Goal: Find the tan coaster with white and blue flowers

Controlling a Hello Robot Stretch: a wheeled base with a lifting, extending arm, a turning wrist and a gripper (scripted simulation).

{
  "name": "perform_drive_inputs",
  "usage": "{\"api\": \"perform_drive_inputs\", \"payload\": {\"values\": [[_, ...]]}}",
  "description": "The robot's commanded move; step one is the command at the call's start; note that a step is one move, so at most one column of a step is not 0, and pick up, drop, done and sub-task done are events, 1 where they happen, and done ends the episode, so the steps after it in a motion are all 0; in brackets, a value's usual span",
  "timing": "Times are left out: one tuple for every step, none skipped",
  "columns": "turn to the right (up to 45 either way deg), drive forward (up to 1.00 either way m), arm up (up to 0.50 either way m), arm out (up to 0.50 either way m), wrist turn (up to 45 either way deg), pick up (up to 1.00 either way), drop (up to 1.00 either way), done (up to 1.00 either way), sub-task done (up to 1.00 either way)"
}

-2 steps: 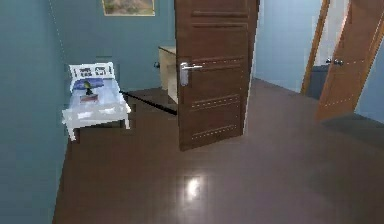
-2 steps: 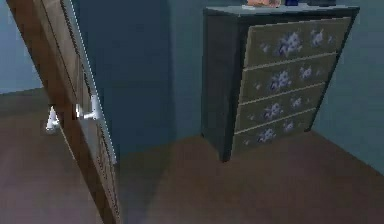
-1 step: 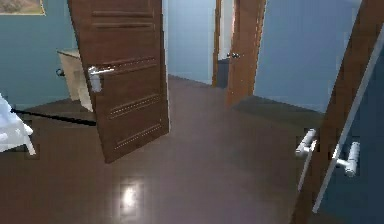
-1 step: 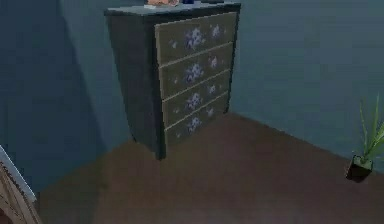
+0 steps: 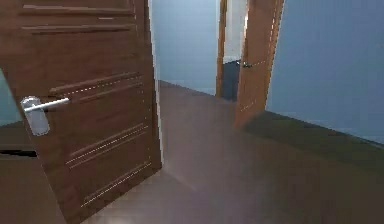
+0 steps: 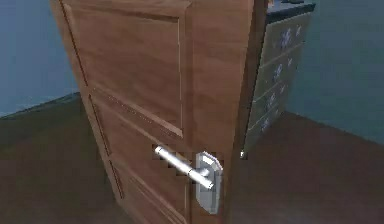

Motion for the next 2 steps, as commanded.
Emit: {"api": "perform_drive_inputs", "payload": {"values": [[0.0, 1.00, 0.00, 0.00, 0.0, 0.00, 0.00, 0.00, 0.00], [0.0, 1.00, 0.00, 0.00, 0.0, 0.00, 0.00, 0.00, 0.00]]}}
